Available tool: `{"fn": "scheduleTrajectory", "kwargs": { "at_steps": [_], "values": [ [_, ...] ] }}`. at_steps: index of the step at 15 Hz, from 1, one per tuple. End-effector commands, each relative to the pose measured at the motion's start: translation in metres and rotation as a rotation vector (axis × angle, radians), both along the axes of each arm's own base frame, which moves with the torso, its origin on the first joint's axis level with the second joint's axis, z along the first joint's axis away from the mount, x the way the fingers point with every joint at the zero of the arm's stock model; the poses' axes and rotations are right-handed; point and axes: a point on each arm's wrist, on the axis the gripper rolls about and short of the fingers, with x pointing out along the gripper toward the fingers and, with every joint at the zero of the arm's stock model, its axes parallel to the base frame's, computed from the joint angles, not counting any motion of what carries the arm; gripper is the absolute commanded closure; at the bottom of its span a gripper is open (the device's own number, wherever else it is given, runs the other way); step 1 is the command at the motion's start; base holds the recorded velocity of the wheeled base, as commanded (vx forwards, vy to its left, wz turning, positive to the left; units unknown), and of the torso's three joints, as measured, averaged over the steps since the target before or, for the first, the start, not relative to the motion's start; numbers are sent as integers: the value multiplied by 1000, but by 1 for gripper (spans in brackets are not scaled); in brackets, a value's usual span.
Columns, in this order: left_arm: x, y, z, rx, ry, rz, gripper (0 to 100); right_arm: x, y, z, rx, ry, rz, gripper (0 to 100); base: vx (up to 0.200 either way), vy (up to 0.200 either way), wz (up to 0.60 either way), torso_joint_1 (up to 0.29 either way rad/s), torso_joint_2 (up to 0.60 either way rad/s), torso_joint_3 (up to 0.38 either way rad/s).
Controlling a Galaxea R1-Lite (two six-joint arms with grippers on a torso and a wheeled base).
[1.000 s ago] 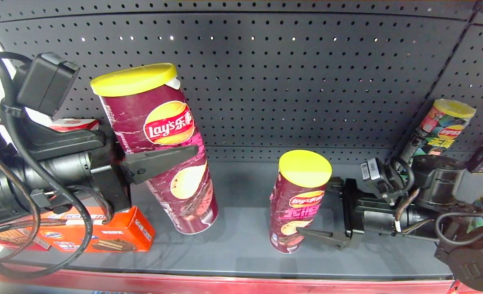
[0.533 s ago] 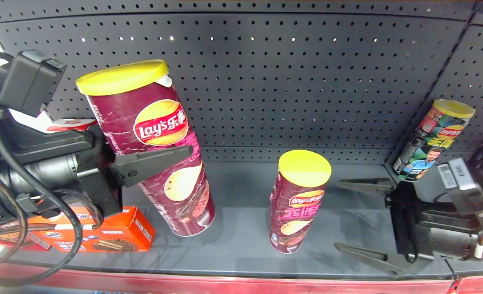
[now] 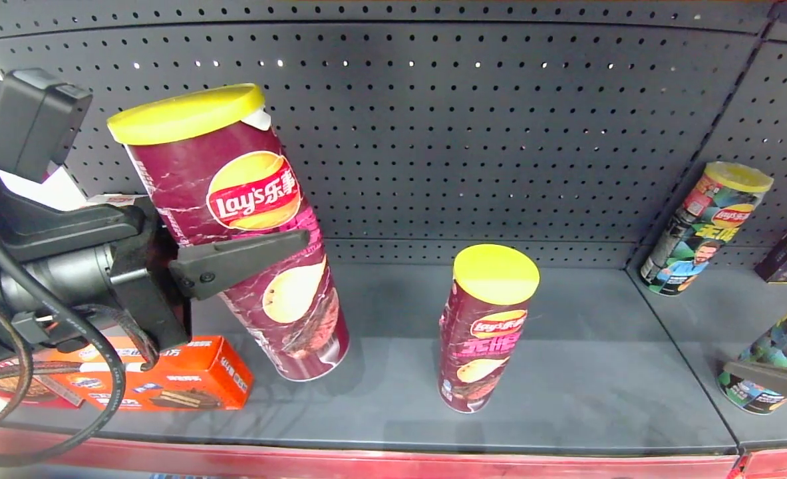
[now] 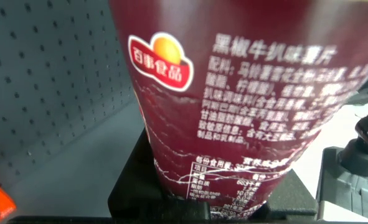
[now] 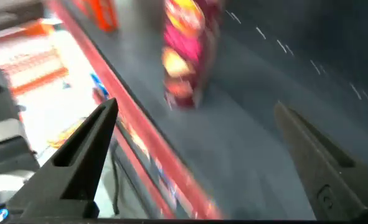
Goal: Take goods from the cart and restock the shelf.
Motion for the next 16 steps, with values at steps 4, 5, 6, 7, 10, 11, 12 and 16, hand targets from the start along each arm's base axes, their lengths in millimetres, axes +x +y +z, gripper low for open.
{"fn": "scheduleTrajectory", "kwargs": {
  "at_steps": [4,5,6,7,10,11,12,16],
  "values": [
    [-2,-1,1,-1,-5,-6,100,-93,-52,-75,190,-10,-490,0,0,0,0,0,0,0],
    [-3,0,2,-3,-8,2,100,-90,-52,-84,176,27,-569,0,0,0,0,0,0,0],
    [-4,0,2,-5,-9,17,100,-85,-53,-94,184,21,-659,0,0,0,0,0,0,0],
    [-5,0,3,-7,-13,22,100,-83,-52,-98,192,18,-671,0,0,0,0,0,0,0],
    [-10,-6,3,-8,-13,35,100,-82,-51,-96,237,5,-650,0,0,0,0,0,0,0],
    [-12,-13,2,-9,-11,23,100,-83,-49,-96,235,15,-532,0,0,0,0,0,0,0],
    [-14,-16,2,-8,-9,11,100,-84,-46,-96,218,28,-384,0,0,0,0,0,0,0],
    [-16,-18,-1,-4,-1,-11,100,-87,-45,-96,250,89,-446,0,0,0,0,0,0,0]
  ]
}}
